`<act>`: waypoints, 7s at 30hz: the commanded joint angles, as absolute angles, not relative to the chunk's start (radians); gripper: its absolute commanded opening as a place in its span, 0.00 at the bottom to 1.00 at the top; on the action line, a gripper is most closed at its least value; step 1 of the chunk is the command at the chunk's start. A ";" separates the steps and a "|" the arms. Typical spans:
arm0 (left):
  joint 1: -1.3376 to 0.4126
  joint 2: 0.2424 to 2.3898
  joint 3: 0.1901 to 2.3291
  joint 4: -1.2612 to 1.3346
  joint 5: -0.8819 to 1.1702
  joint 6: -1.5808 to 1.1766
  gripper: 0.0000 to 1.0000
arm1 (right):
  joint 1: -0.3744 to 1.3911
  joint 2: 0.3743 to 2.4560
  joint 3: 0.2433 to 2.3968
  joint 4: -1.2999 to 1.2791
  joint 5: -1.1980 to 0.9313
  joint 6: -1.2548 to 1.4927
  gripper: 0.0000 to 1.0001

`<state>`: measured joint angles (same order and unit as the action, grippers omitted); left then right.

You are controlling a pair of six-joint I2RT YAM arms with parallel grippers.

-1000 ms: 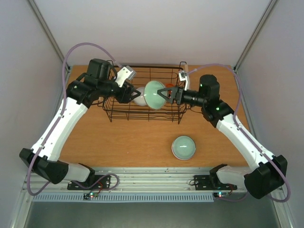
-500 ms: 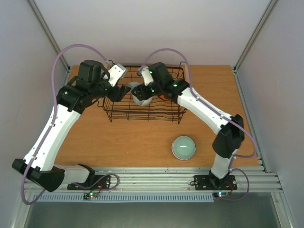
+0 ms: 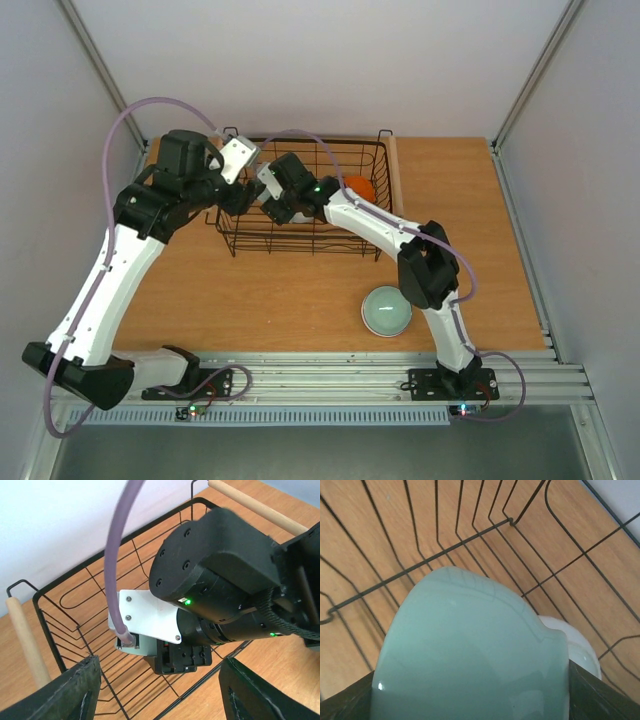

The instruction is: Load the bowls into the dish rack

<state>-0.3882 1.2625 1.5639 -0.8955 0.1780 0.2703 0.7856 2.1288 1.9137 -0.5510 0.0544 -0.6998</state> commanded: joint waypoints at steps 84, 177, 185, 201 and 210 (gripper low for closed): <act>-0.216 1.217 1.489 -0.832 0.394 0.216 0.62 | 0.612 1.962 1.746 -0.173 0.078 -0.573 0.98; -1.129 2.037 1.723 -0.795 0.086 0.318 0.00 | 0.552 0.509 0.951 -0.487 0.693 -0.250 0.97; -1.112 1.958 1.760 -0.852 0.147 0.354 0.00 | 0.552 0.551 0.964 -0.503 0.663 -0.249 0.97; -0.863 1.673 1.819 -0.961 0.259 0.394 0.00 | 0.552 0.601 0.999 -0.537 0.507 -0.216 0.98; -0.667 1.598 1.794 -0.939 0.341 0.404 0.00 | 0.552 0.708 0.972 -0.397 -0.098 -0.056 0.98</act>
